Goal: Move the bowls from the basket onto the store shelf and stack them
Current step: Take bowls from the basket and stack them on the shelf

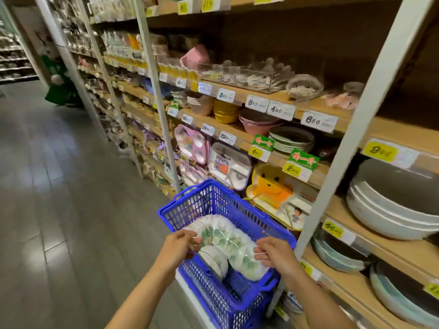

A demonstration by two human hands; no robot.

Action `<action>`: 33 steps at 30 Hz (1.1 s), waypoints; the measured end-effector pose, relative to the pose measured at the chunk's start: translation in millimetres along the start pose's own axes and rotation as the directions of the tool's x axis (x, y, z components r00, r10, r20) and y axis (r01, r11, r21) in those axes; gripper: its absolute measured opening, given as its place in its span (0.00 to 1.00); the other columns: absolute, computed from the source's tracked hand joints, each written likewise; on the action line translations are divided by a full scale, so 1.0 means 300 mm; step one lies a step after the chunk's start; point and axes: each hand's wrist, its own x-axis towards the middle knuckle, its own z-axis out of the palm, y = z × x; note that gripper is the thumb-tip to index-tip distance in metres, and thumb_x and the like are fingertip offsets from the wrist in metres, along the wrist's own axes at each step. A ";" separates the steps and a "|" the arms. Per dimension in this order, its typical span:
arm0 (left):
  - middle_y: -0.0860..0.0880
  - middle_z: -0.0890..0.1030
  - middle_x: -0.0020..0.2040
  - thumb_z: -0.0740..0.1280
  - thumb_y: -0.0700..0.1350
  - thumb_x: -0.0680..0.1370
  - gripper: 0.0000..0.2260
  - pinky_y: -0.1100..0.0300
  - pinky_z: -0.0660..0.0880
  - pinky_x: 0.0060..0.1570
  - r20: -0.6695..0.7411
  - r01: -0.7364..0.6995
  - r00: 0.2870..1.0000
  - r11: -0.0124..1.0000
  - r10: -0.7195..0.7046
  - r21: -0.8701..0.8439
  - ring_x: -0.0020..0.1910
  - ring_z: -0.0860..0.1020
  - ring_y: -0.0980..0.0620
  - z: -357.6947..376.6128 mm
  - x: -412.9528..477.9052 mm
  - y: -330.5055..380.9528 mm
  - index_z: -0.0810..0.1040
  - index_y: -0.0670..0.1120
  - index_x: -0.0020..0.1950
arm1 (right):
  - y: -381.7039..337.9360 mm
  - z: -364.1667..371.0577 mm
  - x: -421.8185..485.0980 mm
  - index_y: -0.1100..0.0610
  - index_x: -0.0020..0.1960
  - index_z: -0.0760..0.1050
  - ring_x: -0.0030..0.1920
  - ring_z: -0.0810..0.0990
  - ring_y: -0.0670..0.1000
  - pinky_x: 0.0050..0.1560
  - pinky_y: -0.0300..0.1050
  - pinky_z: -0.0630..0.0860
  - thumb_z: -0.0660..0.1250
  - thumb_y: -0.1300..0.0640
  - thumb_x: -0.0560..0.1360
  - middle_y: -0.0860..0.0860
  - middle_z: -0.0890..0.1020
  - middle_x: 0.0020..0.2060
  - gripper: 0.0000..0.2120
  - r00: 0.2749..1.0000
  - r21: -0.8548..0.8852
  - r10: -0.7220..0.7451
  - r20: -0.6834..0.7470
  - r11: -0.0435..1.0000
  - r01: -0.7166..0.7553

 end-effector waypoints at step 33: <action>0.41 0.70 0.72 0.65 0.51 0.78 0.30 0.52 0.69 0.67 0.408 -0.552 0.597 0.015 -0.691 0.833 0.69 0.71 0.43 0.177 1.069 -0.456 0.60 0.44 0.77 | 0.571 0.476 0.591 0.58 0.69 0.72 0.62 0.75 0.55 0.65 0.49 0.71 0.64 0.40 0.76 0.55 0.76 0.64 0.29 0.725 -0.439 0.665 0.179 0.713 -0.546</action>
